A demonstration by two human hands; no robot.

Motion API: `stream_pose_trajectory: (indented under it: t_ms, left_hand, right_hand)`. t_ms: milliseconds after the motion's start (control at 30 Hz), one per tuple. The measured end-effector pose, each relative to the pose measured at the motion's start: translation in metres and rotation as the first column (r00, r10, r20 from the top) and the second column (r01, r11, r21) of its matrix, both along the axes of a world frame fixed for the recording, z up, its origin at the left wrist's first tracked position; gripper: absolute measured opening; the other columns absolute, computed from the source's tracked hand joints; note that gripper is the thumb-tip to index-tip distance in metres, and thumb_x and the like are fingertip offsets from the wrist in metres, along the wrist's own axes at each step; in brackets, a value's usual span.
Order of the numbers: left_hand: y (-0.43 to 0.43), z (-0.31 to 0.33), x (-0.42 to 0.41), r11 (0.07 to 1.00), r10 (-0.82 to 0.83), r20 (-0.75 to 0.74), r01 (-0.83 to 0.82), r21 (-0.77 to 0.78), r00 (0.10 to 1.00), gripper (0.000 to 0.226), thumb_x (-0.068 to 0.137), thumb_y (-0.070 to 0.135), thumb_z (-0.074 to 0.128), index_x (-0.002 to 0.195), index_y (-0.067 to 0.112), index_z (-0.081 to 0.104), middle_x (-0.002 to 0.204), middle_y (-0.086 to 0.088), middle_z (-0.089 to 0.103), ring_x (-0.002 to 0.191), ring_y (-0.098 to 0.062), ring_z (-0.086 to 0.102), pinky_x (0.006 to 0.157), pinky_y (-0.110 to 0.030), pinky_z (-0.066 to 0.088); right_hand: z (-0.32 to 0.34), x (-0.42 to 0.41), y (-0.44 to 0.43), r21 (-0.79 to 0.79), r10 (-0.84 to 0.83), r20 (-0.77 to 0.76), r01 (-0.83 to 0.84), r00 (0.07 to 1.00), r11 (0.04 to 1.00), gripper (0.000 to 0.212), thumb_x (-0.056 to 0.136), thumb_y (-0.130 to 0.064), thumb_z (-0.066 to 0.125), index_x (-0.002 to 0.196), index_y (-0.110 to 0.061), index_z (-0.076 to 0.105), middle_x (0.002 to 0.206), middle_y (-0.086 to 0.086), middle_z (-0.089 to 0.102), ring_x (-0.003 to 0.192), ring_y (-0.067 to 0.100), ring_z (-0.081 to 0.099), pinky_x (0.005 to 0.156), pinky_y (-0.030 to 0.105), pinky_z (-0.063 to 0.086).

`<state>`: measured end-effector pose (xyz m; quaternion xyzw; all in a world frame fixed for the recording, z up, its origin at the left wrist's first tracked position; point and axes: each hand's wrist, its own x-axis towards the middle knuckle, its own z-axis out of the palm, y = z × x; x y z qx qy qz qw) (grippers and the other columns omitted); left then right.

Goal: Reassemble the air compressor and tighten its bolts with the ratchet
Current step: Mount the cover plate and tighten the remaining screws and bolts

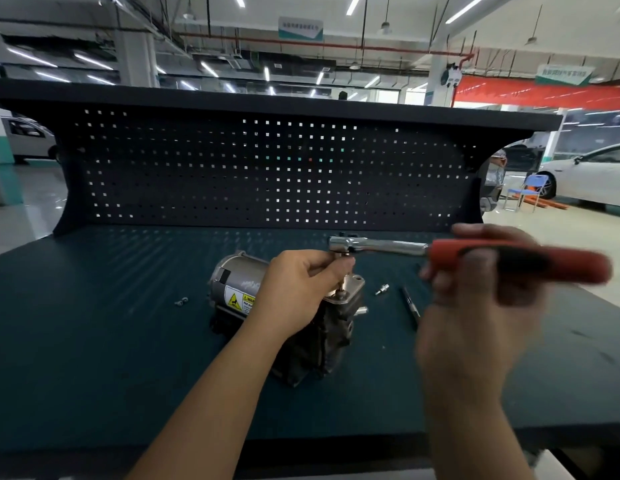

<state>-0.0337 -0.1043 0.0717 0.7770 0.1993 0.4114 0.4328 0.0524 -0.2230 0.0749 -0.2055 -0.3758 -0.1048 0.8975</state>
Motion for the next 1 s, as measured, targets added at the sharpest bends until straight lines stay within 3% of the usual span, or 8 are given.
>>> stream_pose_trajectory:
  t_ms: [133, 233, 333, 600, 700, 800, 900, 1000]
  left_hand:
    - [-0.002, 0.003, -0.003, 0.998, -0.035, 0.000, 0.035, 0.045, 0.999, 0.034, 0.076, 0.053, 0.058, 0.084, 0.025, 0.074, 0.087, -0.006, 0.074, 0.087, -0.024, 0.069, 0.085, -0.047, 0.053]
    - [-0.002, 0.003, -0.003, 0.996, -0.055, -0.035, 0.058, 0.074, 0.998, 0.044, 0.070, 0.060, 0.053, 0.087, 0.024, 0.073, 0.091, -0.012, 0.073, 0.092, -0.030, 0.067, 0.087, -0.051, 0.052]
    - [0.000, 0.001, -0.003, 0.997, -0.057, -0.034, 0.058, 0.047, 0.998, 0.040, 0.072, 0.059, 0.052, 0.087, 0.028, 0.072, 0.089, 0.001, 0.075, 0.087, -0.017, 0.070, 0.086, -0.044, 0.054]
    - [0.002, 0.000, -0.002, 0.999, -0.045, -0.015, 0.045, -0.003, 0.999, 0.010, 0.079, 0.044, 0.067, 0.084, 0.036, 0.071, 0.084, 0.019, 0.073, 0.082, 0.006, 0.067, 0.078, -0.015, 0.052]
    - [0.000, 0.000, 0.000, 0.998, -0.043, 0.006, 0.043, -0.034, 0.999, 0.003, 0.079, 0.037, 0.070, 0.080, 0.035, 0.071, 0.075, 0.019, 0.072, 0.072, 0.008, 0.065, 0.065, -0.008, 0.047]
    - [-0.002, -0.001, 0.001, 0.995, -0.066, 0.025, 0.068, -0.076, 0.998, 0.008, 0.082, 0.025, 0.072, 0.084, 0.018, 0.075, 0.078, -0.002, 0.074, 0.071, -0.002, 0.064, 0.068, -0.024, 0.048]
    - [-0.001, 0.000, 0.000, 0.995, -0.084, -0.010, 0.083, -0.049, 0.996, 0.010, 0.087, 0.014, 0.065, 0.081, 0.013, 0.072, 0.081, -0.011, 0.073, 0.075, -0.012, 0.062, 0.075, -0.034, 0.052]
    - [-0.003, 0.001, -0.003, 0.999, -0.044, 0.009, 0.044, -0.010, 0.999, 0.011, 0.087, 0.024, 0.065, 0.080, 0.029, 0.073, 0.072, 0.012, 0.073, 0.069, 0.002, 0.066, 0.064, -0.017, 0.051]
  right_hand:
    - [0.011, 0.048, 0.025, 0.076, 0.449, -0.453, -0.469, 0.770, 0.880, 0.027, 0.098, -0.032, 0.049, 0.083, -0.017, 0.065, 0.079, -0.001, 0.066, 0.061, 0.006, 0.055, 0.056, 0.016, 0.045]
    - [0.011, 0.061, 0.052, 0.053, 0.523, -0.671, -0.670, 0.525, 0.740, 0.040, 0.101, -0.030, 0.043, 0.070, -0.012, 0.061, 0.081, 0.005, 0.059, 0.057, 0.006, 0.039, 0.055, 0.013, 0.032]
    - [0.005, 0.064, 0.058, 0.011, 0.484, -0.714, -0.683, 0.506, 0.730, 0.042, 0.100, -0.033, 0.044, 0.073, -0.007, 0.062, 0.078, 0.003, 0.055, 0.051, 0.004, 0.030, 0.049, 0.013, 0.026]
    - [0.002, 0.009, -0.007, -0.046, 0.171, -0.011, -0.172, 0.985, 0.984, 0.019, 0.081, -0.040, 0.070, 0.089, -0.024, 0.064, 0.085, 0.000, 0.069, 0.054, 0.011, 0.053, 0.053, 0.022, 0.043]
    - [-0.005, -0.016, -0.015, -0.070, -0.152, 0.379, 0.192, 0.913, 0.979, 0.024, 0.080, -0.038, 0.074, 0.088, -0.021, 0.059, 0.088, 0.005, 0.062, 0.076, 0.017, 0.062, 0.071, 0.028, 0.047]
    - [-0.016, -0.035, -0.012, -0.010, -0.317, 0.583, 0.397, 0.748, 0.918, 0.035, 0.077, -0.030, 0.078, 0.088, -0.007, 0.054, 0.087, 0.003, 0.060, 0.083, 0.011, 0.062, 0.076, 0.022, 0.047]
    - [-0.019, -0.037, -0.009, 0.008, -0.338, 0.652, 0.439, 0.679, 0.898, 0.038, 0.067, -0.020, 0.085, 0.086, -0.005, 0.055, 0.086, 0.002, 0.061, 0.083, 0.010, 0.062, 0.076, 0.019, 0.046]
    - [-0.011, -0.023, -0.010, -0.065, -0.218, 0.497, 0.286, 0.840, 0.956, 0.026, 0.076, -0.039, 0.077, 0.091, -0.022, 0.063, 0.090, -0.005, 0.063, 0.081, 0.016, 0.063, 0.069, 0.030, 0.048]
